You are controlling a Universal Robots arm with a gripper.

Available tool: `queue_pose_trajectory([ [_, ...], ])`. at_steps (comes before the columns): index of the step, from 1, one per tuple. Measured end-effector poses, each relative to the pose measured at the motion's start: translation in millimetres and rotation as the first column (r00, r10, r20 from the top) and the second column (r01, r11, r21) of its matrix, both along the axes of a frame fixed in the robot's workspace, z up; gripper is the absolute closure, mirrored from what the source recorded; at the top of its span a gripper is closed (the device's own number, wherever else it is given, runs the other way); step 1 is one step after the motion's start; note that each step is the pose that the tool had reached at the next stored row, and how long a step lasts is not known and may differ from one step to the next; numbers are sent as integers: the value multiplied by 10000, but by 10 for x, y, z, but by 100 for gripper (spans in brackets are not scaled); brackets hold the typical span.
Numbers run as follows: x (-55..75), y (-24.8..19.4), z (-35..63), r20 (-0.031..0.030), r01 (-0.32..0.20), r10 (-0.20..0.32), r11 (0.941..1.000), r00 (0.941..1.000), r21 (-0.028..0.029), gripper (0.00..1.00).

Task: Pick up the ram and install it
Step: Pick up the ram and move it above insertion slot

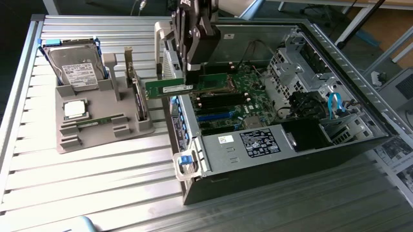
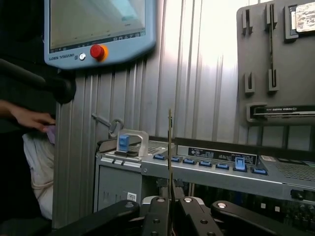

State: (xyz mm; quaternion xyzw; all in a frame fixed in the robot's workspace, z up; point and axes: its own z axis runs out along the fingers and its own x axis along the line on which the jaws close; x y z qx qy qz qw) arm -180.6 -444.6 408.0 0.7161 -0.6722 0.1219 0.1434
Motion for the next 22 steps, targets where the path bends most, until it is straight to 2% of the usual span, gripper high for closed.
queue_pose_trajectory([
  [8,102,0,-1,0,21,-21,9998,10000,-205,87],
  [22,315,0,-2,0,52,-52,9987,10000,-512,87],
])
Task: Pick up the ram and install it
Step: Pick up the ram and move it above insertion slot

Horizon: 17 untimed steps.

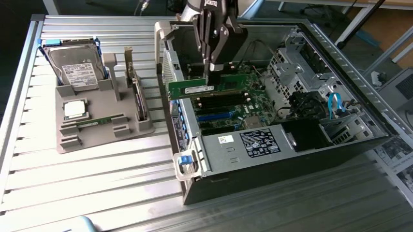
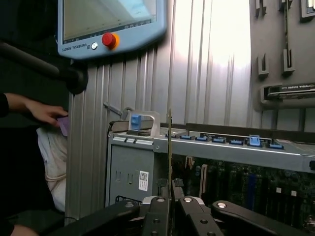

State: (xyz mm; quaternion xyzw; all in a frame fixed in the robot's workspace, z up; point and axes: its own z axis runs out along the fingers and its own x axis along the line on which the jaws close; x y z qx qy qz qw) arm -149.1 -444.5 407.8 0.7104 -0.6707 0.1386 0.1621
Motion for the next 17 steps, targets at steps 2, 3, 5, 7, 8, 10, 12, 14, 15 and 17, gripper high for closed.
queue_pose_trajectory([
  [2,39,0,-1,1,4,-4,10000,10000,-46,87],
  [3,52,0,-1,1,6,-6,10000,10000,-61,87],
  [5,82,0,-1,1,9,-9,10000,10000,-99,87],
  [7,107,0,-2,1,11,-11,9999,10000,-105,87],
  [8,120,0,-2,2,11,-11,9999,10000,-103,87],
  [10,148,0,-4,1,11,-11,10000,10000,-87,87],
  [12,172,0,-6,1,13,-13,10000,10000,-58,87],
  [14,203,0,-7,0,12,-12,10000,10000,14,87],
  [15,218,0,-9,1,13,-13,10000,10000,84,87],
  [17,248,-1,-12,1,12,-12,9996,10000,282,87],
])
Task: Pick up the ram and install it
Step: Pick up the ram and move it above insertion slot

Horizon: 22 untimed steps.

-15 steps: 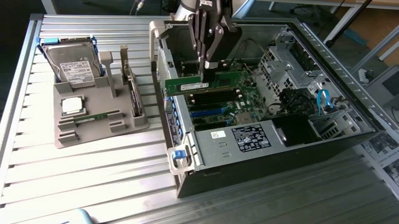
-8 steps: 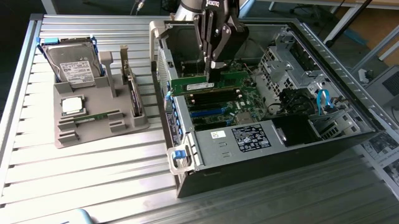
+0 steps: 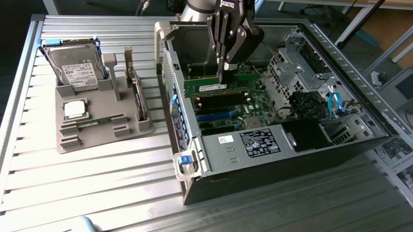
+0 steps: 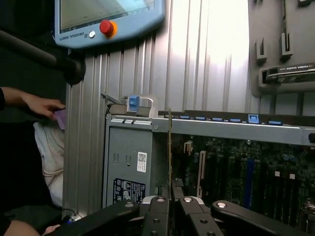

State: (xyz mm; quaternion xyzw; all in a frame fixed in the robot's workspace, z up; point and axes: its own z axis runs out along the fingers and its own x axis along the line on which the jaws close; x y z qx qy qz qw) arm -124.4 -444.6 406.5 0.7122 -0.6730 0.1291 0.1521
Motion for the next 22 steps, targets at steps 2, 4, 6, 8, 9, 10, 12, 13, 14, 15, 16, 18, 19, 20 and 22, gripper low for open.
queue_pose_trajectory([
  [2,29,1,-2,-2,1,-1,9998,10000,214,87],
  [4,57,1,-5,0,2,-2,9991,10000,419,87],
  [6,87,1,-8,-2,2,-1,9980,10000,638,87],
  [8,109,1,-12,-2,3,-3,9968,10000,801,87],
  [9,122,1,-13,-2,3,-3,9960,10000,891,87],
  [10,134,1,-15,-1,4,-4,9952,10000,978,87],
  [12,162,1,-17,-2,4,-4,9933,10000,1153,87],
  [13,177,1,-18,-2,6,-5,9923,10000,1239,87],
  [14,191,1,-19,-2,6,-6,9913,10000,1314,87],
  [15,204,0,-20,-1,6,-5,9904,10000,1386,87],
  [16,217,0,-21,-2,7,-6,9894,10000,1453,87],
  [18,241,1,-22,-1,8,-8,9876,10000,1572,87],
  [19,256,1,-23,-1,9,-8,9863,10000,1647,87],
  [20,269,1,-23,-2,10,-10,9853,10000,1708,87],
  [22,307,0,-25,-1,11,-11,9817,10000,1902,87],
])
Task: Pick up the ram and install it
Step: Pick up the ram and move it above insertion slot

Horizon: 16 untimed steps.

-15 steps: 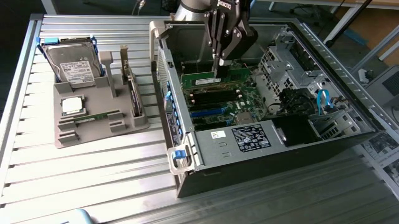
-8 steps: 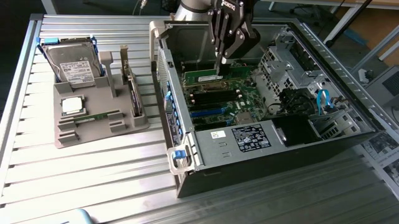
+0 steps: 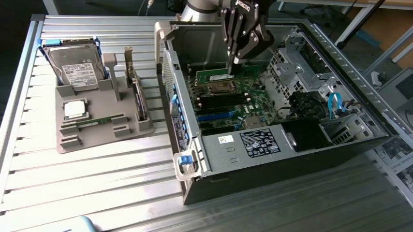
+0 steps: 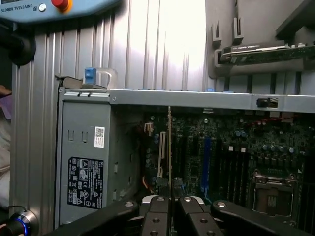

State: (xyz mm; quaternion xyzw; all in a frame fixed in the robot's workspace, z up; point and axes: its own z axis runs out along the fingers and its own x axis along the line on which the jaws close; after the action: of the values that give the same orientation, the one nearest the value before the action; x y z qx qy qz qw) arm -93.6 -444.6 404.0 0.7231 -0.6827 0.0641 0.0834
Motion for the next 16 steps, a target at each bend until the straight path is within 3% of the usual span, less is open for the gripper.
queue_pose_trajectory([
  [5,68,0,-3,-1,8,-8,9994,10000,358,87],
  [16,285,0,-7,-2,28,-28,9957,10000,924,87],
])
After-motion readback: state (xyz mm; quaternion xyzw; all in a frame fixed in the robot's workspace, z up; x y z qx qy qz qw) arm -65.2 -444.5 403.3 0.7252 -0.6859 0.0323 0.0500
